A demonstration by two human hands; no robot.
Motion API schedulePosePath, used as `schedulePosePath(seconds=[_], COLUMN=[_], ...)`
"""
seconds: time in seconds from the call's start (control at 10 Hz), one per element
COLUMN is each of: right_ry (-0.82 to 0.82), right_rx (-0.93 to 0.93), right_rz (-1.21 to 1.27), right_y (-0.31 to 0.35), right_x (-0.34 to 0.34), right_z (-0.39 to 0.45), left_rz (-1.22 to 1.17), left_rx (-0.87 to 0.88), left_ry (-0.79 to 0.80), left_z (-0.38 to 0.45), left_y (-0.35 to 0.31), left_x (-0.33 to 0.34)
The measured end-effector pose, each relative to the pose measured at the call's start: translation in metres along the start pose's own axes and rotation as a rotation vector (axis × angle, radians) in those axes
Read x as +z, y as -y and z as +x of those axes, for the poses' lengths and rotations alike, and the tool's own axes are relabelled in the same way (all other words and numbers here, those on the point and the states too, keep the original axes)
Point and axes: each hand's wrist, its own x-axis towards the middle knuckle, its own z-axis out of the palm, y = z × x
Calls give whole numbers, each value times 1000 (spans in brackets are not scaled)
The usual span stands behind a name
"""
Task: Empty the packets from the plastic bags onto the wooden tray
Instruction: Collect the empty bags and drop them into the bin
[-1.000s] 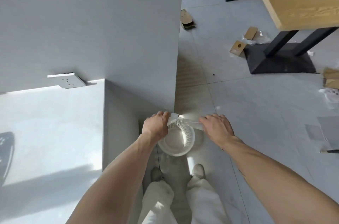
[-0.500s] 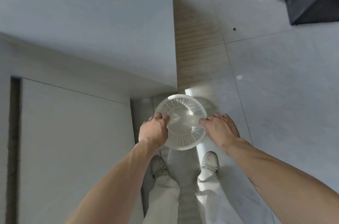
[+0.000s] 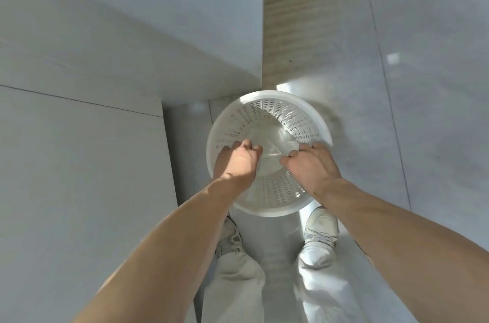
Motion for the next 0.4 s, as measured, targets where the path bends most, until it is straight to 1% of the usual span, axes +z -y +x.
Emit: schedulePosePath(seconds=[0.1,0.2,0.3,0.4], right_ry=[41,64,83,104], right_rx=[-7,9,6,11], right_rz=[8,39,47,53], right_y=[1,3,2,-3], right_x=[23,34,31,23], right_z=[20,25,21,13], left_rz=[-128,-155,-101,-56], left_rx=[-41,-58,-93,-105], left_ry=[66,101,148,155], left_z=[14,16,12,7], left_y=[0,0,-5,-10], left_x=[26,35,27,16])
